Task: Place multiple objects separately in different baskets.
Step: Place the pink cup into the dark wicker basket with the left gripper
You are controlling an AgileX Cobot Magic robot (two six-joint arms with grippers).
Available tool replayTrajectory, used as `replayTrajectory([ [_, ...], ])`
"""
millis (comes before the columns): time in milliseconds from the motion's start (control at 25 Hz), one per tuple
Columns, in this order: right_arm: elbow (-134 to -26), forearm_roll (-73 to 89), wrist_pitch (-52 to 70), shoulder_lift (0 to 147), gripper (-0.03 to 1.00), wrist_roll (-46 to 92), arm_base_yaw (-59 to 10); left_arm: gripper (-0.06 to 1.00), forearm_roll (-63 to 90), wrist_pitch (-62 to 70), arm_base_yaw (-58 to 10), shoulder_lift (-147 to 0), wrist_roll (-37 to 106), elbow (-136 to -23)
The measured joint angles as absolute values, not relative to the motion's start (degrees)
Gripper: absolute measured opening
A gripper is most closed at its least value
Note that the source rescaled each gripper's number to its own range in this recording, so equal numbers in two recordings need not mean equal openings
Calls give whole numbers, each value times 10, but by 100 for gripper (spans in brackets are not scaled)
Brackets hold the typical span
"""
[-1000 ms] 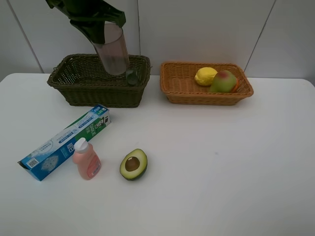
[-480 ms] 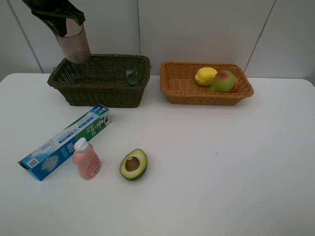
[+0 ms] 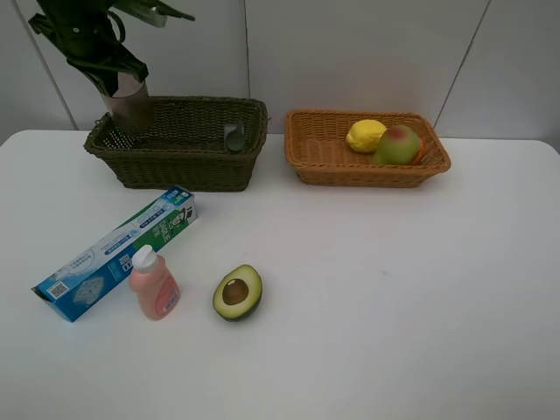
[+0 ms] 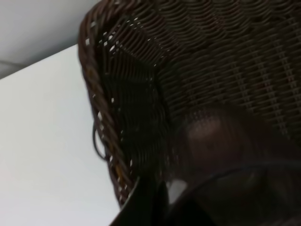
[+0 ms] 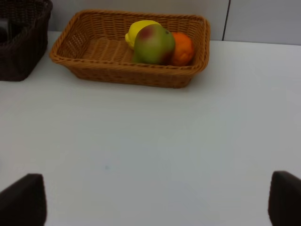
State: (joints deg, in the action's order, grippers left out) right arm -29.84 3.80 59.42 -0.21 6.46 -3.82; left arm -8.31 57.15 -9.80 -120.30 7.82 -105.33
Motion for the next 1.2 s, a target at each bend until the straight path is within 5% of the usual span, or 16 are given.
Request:
replayTrajectory([
  [1200,-298,38,594,-2,100,65,-38,3,-65,481,-84,-1271,103,-1053],
])
